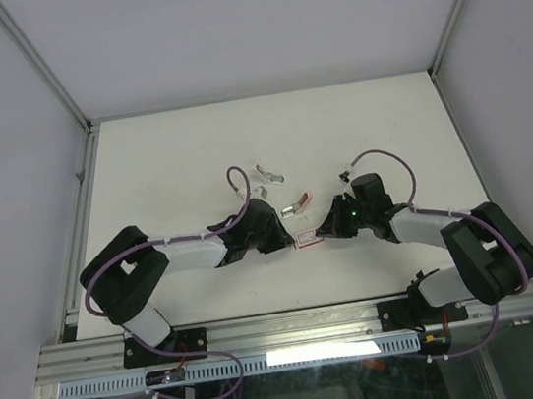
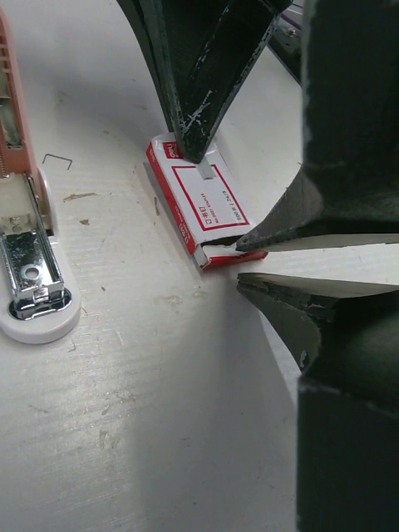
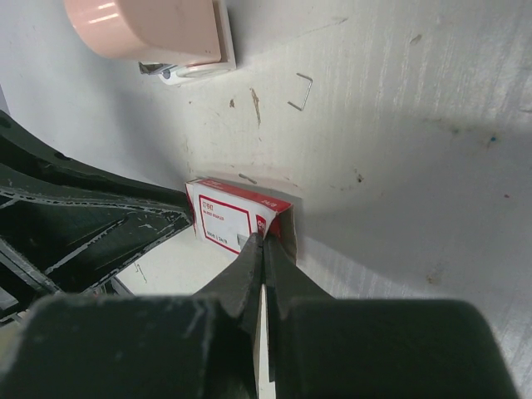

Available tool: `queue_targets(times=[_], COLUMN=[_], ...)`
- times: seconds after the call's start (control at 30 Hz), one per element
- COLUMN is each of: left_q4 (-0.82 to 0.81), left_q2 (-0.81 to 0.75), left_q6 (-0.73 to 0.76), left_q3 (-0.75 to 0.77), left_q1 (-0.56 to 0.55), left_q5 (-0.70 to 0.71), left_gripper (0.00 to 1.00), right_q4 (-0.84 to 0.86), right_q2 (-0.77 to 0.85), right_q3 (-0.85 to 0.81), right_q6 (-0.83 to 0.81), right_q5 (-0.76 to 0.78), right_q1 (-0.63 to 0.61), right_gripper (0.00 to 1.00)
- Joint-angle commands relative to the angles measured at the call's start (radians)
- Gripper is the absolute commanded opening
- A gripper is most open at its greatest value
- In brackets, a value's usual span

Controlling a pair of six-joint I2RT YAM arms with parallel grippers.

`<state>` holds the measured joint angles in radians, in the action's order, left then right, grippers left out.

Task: Load the staples into the stapler

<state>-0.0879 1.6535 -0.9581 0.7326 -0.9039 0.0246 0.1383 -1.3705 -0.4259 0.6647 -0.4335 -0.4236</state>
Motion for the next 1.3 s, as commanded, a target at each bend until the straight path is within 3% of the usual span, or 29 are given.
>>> queue_targets(times=[0.0,0.43,0.67,0.87,1.27], left_q4=[-0.023,-0.01,0.019,0.11,0.317], left_q2=[0.016,0.063,0.039,-0.012,-0.124], left_q6=[-0.004,0.01,0.024,0.096,0.368], left_q3=[0.047,0.063,0.057,0.066,0.063], left_q1=[-0.006,-0.007,-0.006,0.01,0.177], left_q5=[0.011,0.012,0.092,0.142,0.067], left_gripper=[0.18,0.06,0.0,0.0,0.0], right_q4=[0.055,0.052,0.032,-0.005,-0.035], right_q2=[-0.002,0.01,0.04,0.076,0.091], right_q3=[0.003,0.005,0.004,-0.009,-0.027], right_q6=[0.004,0.003,0.003,-0.005,-0.013], right_q5=[0.013,0.018,0.031,0.055,0.063], right_q1=[-0.005,-0.005,-0.005,0.005,0.077], right_gripper=[0.0,0.0,0.0,0.0,0.0])
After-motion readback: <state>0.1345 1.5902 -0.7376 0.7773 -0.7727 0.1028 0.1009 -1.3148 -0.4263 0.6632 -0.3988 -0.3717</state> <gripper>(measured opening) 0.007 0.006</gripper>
